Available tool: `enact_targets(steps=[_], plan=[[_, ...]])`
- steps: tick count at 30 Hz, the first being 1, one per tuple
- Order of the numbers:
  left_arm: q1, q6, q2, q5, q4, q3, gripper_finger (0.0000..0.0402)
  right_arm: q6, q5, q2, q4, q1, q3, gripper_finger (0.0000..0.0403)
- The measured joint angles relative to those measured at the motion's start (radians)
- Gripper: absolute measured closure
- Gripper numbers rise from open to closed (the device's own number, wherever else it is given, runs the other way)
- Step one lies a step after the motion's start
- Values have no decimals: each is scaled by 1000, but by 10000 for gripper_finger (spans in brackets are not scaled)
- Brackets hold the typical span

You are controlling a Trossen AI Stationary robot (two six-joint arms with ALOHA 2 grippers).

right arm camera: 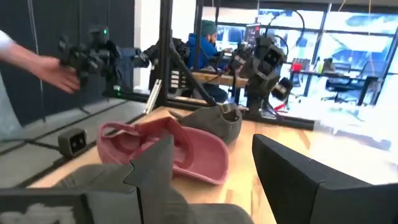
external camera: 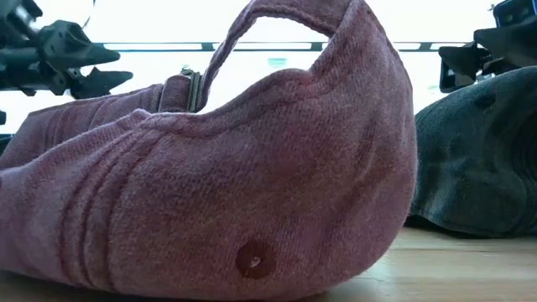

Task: Pick & Place hat
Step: Put the right black cap into the right transparent bin

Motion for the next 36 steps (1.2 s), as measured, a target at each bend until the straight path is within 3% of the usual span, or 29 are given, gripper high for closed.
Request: enact_targets(steps=[3,5,10,13,19,23,26,30,33,36], plan=[[0,298,4,-10,-2,0,255,171,4,1,23,1,0,188],[0,375,4,-25,7,0,255,460,25,1,59,1,0,188],[0,162,8,-103,269,0,255,1035,178,0,149,1,0,188],[0,11,8,-117,441,0,255,1214,302,1,190,1,0,188],[0,-160,9,-156,804,0,255,1243,334,1,230,1,0,188],[2,-88,10,-218,964,2,255,1220,394,1,258,1,0,188],[0,-138,15,-210,1004,6,255,1188,411,11,362,3,0,188],[1,-344,15,-213,1004,24,255,1184,450,27,454,5,2,188],[3,-339,26,-258,1004,53,255,1245,448,55,449,7,1,188],[2,-442,82,-166,754,143,255,1320,429,107,423,9,20,188]])
